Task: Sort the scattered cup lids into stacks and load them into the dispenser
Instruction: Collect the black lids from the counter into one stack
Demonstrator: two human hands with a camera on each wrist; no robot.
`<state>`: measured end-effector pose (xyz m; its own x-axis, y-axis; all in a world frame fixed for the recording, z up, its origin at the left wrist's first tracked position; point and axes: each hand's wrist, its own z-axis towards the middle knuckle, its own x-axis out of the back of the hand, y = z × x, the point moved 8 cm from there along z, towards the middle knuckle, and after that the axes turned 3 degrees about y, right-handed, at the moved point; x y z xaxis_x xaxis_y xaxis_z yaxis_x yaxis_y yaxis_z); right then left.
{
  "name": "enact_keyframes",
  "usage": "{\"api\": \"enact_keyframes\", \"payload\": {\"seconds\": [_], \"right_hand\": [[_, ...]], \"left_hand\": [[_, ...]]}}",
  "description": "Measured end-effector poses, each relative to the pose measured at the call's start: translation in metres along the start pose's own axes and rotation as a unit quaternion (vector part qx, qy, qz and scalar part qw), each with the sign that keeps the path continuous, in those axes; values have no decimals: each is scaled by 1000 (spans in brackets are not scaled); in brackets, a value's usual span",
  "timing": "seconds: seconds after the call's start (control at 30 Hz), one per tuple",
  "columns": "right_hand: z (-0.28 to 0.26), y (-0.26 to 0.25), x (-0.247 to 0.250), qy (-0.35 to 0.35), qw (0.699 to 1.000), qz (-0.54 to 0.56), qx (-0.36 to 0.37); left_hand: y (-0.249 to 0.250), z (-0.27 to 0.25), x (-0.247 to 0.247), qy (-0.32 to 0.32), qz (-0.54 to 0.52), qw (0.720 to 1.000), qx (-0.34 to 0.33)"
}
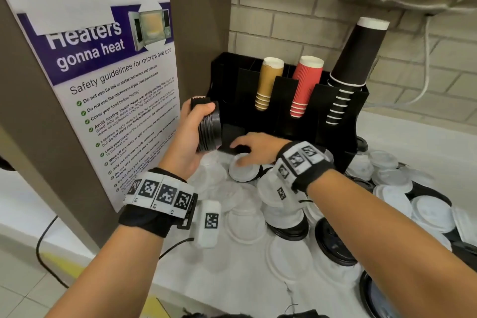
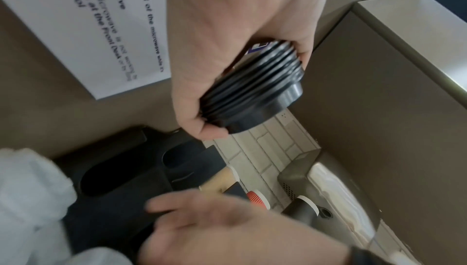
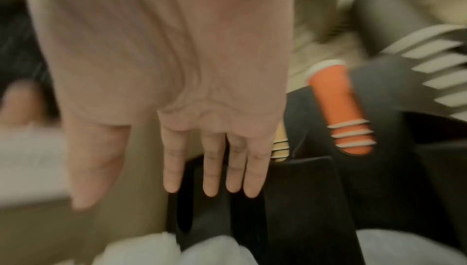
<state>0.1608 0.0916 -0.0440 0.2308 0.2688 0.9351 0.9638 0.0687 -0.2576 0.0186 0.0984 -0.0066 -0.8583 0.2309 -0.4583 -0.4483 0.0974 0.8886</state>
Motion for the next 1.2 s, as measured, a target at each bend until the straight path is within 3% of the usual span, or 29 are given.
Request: {"api": "enact_keyframes", "payload": {"seconds": [0.13,0.23,0.33,0.43,0.5,0.63,0.77,0.97,1.2], "right_hand": [[26,-5,-33,-102,977,-188,-11],[36,-2,-41,-121,962,-244,-14],[36,0,-29,-94,975,-201,-10],[32,-11,4,-7,1000,-10,28],[31,-13,14,-7,997,68,22],[40,1,-7,-120,983,-133,-43],[52,11,-33,-124,964,-232,-47],[60,5,-45,-157,948,-272,-44],[52,13,-39,-110,977,-177,-35]], "left_hand": [[5,1,-3,-20,10,1000,-7],[4,0,-2,-26,16,999,-10],[4,-1,2,-24,18,999,-11],[4,1,7,-15,22,1000,-11],[4,1,7,-15,29,999,-10],[4,3,7,-17,29,999,-12],[2,4,7,-18,31,999,-13],[-3,6,9,-21,46,999,-6],[-10,6,10,-43,56,997,18]]}}
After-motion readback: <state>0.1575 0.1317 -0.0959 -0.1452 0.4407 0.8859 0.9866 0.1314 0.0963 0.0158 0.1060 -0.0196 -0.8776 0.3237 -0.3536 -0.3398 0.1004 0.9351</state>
